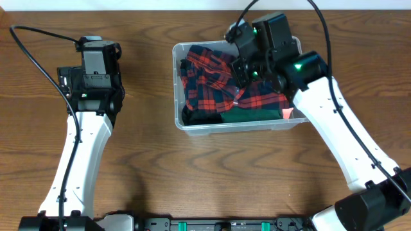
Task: Pack container
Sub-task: 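Press the plaid shirt down into the container with the right gripper, then push the plaid shirt's edges inward with the right gripper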
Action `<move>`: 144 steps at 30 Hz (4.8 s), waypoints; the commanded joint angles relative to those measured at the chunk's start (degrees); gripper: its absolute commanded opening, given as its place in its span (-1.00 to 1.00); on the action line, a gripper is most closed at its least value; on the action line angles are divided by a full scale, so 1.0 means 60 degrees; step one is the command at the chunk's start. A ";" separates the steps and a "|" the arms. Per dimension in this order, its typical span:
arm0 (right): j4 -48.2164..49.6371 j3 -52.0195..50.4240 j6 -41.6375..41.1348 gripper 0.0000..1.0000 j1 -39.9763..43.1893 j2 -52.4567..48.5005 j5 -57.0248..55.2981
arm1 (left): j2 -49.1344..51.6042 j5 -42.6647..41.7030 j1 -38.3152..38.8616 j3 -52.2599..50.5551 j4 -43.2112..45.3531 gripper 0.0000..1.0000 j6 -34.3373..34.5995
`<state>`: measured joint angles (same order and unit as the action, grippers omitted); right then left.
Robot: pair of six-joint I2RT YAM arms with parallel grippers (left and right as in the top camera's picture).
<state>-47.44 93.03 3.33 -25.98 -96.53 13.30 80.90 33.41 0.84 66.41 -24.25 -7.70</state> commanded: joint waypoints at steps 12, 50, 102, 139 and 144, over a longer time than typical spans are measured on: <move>-0.0142 -0.2532 -0.0084 -0.97 -0.0109 -0.0790 0.0033 | 0.0055 0.0084 -0.0029 0.0175 -0.0025 0.96 0.0015; 0.0160 -0.2973 0.0058 -0.98 0.1577 -0.0040 -0.1745 | 0.0055 0.0084 -0.0029 0.0175 -0.0025 0.96 0.0015; 0.5450 -0.0645 -0.0153 -0.98 -0.0444 -0.2058 0.0117 | 0.0055 0.0084 -0.0029 0.0175 -0.0025 0.96 0.0015; 0.5147 -0.0645 -0.0157 -0.97 -0.0299 -0.0831 0.0765 | 0.0055 0.0084 -0.0029 0.0175 -0.0025 0.96 0.0015; 0.3475 -0.0645 -0.0131 -0.93 0.0222 0.1457 0.0765 | 0.0055 0.0084 -0.0029 0.0175 -0.0025 0.96 0.0015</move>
<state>-24.03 89.08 2.63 -26.57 -95.07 17.34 80.90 33.41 0.84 66.41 -24.29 -7.70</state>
